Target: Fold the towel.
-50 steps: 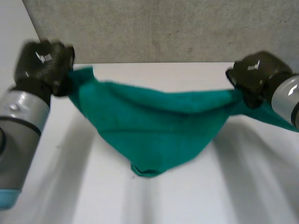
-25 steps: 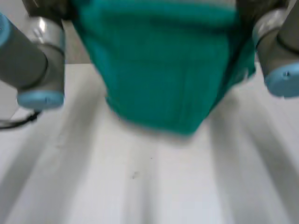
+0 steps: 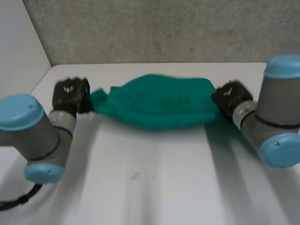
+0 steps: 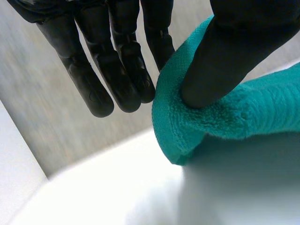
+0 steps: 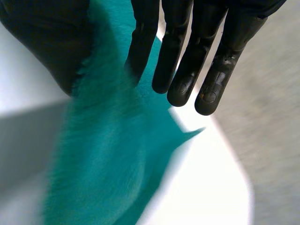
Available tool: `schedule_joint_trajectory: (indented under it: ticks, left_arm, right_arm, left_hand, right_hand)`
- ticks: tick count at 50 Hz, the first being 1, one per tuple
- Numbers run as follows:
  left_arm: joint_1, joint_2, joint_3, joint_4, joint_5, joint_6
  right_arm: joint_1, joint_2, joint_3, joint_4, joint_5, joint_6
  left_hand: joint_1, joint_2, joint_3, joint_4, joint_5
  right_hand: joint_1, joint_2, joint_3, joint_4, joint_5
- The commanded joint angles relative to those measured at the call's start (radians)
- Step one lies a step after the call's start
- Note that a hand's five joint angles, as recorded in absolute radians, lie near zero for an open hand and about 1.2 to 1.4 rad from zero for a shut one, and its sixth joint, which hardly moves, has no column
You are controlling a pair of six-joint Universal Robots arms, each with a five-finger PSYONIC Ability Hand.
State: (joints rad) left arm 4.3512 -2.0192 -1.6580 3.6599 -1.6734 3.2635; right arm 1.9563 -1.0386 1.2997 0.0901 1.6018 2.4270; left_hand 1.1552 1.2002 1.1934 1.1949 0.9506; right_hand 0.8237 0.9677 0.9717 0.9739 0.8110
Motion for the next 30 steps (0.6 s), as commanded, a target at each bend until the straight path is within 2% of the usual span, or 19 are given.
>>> schedule_joint_trajectory:
  ticks: [1, 2, 4, 7, 14, 20, 27, 30]
  left_arm:
    - [0.051, -0.007, -0.057, -0.003, 0.000, 0.005]
    - [0.062, 0.010, -0.058, -0.003, 0.001, 0.004]
    - [0.083, 0.056, -0.063, -0.003, 0.001, 0.002]
    - [0.093, 0.091, -0.065, -0.003, 0.003, 0.001]
    - [0.097, 0.111, -0.071, -0.006, 0.003, 0.001]
    - [0.099, 0.139, -0.095, -0.003, 0.003, 0.001]
    - [0.122, 0.148, -0.112, -0.004, 0.003, 0.004]
    - [0.134, 0.157, -0.123, -0.009, 0.004, 0.004]
  right_arm:
    - [-0.046, 0.107, 0.024, -0.024, -0.003, 0.216]
    - [-0.084, 0.103, 0.035, -0.024, -0.014, 0.278]
    - [-0.102, 0.097, 0.042, -0.026, -0.022, 0.309]
    - [-0.169, 0.046, 0.090, -0.026, -0.089, 0.447]
    - [-0.272, 0.000, 0.176, -0.020, -0.144, 0.593]
    - [-0.312, -0.041, 0.228, -0.016, -0.157, 0.630]
    - [-0.343, -0.072, 0.291, -0.003, -0.238, 0.636]
    - [-0.350, -0.092, 0.320, 0.000, -0.279, 0.629]
  left_hand:
    - [0.241, 0.196, 0.203, 0.201, 0.271]
    - [0.241, 0.196, 0.203, 0.201, 0.271]
    - [0.241, 0.196, 0.203, 0.201, 0.271]
    - [0.241, 0.196, 0.203, 0.201, 0.271]
    - [0.241, 0.196, 0.203, 0.201, 0.271]
    - [0.241, 0.196, 0.203, 0.201, 0.271]
    - [0.241, 0.196, 0.203, 0.201, 0.271]
    - [0.241, 0.196, 0.203, 0.201, 0.271]
  right_hand:
    - [-0.148, -0.292, -0.296, -0.299, -0.310]
    - [-0.181, -0.325, -0.329, -0.331, -0.342]
    - [-0.184, -0.328, -0.332, -0.334, -0.346]
    - [-0.225, -0.369, -0.373, -0.375, -0.387]
    - [-0.228, -0.372, -0.376, -0.378, -0.390]
    - [-0.210, -0.354, -0.358, -0.361, -0.372]
    - [-0.140, -0.284, -0.288, -0.290, -0.302]
    - [-0.020, -0.164, -0.168, -0.170, -0.182]
